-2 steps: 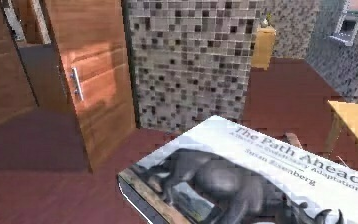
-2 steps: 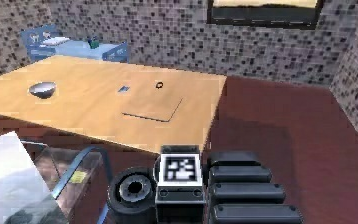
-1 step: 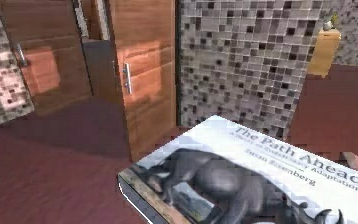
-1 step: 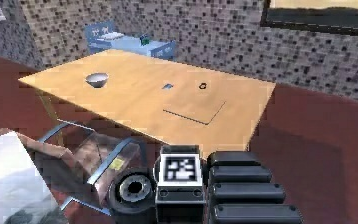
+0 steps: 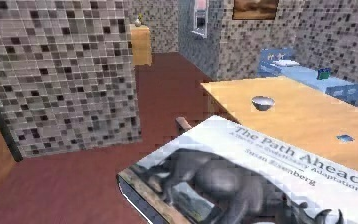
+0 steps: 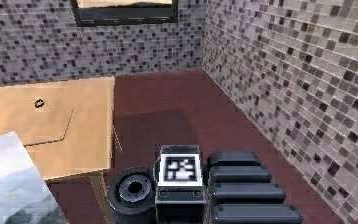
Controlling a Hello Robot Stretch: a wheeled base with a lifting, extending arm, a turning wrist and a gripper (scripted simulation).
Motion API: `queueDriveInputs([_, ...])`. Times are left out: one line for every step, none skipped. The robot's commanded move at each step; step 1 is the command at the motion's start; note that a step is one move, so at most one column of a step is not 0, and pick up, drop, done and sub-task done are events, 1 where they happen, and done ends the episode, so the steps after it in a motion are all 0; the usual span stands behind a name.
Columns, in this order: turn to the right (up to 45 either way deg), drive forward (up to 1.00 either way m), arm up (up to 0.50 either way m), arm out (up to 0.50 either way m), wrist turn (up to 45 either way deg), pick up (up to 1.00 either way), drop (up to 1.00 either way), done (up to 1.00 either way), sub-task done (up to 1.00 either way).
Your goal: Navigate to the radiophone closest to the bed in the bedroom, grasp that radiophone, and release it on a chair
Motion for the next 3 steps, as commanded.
queueDriveInputs([45.0, 0.00, 0.00, 0.00, 0.0, 0.00, 0.00, 0.00, 0.00])
queueDriveInputs([3.0, 0.00, 0.00, 0.00, 0.0, 0.00, 0.00, 0.00, 0.00])
queueDriveInputs([-45.0, 0.00, 0.00, 0.00, 0.0, 0.00, 0.00, 0.00, 0.00])
